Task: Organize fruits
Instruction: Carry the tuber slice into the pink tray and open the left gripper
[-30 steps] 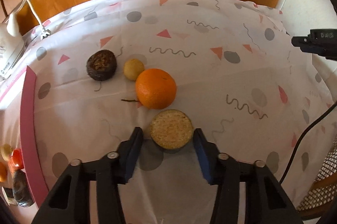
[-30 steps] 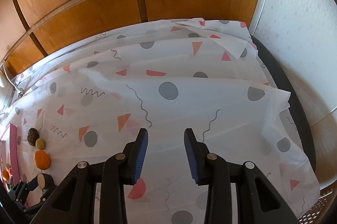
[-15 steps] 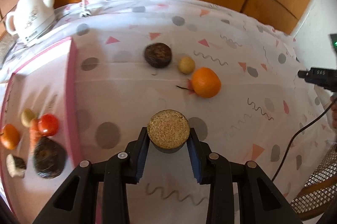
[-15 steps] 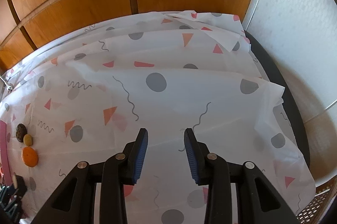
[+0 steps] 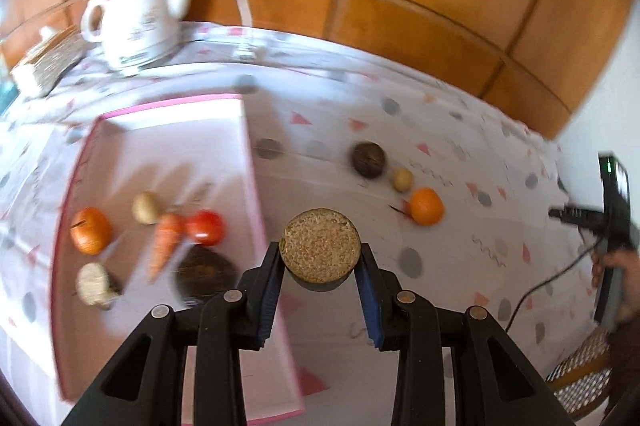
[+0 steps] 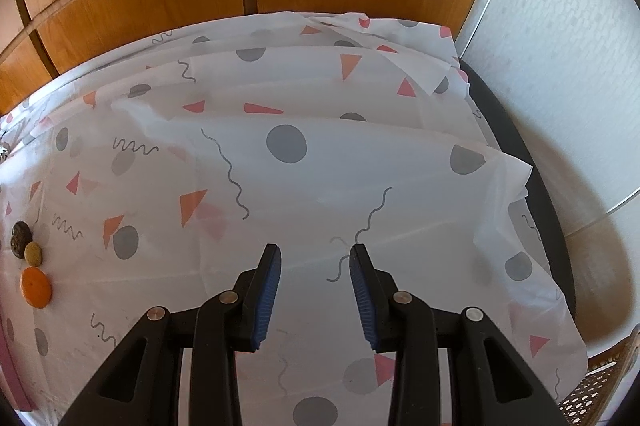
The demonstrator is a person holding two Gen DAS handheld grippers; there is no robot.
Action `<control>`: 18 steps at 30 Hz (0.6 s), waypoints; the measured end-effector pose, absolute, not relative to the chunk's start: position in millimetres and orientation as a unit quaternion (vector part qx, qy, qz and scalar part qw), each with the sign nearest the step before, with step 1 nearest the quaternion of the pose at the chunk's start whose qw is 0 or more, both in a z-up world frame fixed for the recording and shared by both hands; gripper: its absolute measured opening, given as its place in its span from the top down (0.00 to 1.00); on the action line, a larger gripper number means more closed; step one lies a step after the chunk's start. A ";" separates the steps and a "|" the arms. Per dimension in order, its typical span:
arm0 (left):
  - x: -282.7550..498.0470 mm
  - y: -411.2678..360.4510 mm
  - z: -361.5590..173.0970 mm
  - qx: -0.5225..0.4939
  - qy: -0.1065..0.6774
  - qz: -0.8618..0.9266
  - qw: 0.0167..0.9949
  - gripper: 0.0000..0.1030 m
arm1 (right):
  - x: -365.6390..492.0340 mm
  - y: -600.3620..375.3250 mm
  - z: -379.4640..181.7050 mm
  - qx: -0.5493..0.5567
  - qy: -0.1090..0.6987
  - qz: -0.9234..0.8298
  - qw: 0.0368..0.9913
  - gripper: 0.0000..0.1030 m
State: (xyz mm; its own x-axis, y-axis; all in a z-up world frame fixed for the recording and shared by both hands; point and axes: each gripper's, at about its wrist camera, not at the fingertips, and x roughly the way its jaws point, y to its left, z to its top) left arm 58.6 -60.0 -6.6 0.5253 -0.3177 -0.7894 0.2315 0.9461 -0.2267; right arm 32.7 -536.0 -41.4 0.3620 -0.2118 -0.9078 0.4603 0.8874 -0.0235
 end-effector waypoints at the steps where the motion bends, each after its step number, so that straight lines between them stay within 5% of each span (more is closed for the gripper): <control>1: 59.0 -51.0 -5.0 -0.055 0.459 -0.150 0.874 0.65 | 32.8 -535.8 -41.6 0.117 0.527 -0.206 0.817 0.65; 18: 35.8 87.6 -30.1 -0.144 0.467 -0.014 0.872 0.65 | 36.2 -527.7 -47.0 0.088 0.540 -0.207 0.811 0.65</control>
State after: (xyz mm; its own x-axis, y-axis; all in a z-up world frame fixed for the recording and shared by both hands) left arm 35.8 87.6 -30.1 0.5633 -0.1590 -0.8108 -0.1105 0.9580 -0.2646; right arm 36.2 -527.7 -47.0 0.3303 -0.2409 -0.9126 0.4305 0.8989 -0.0815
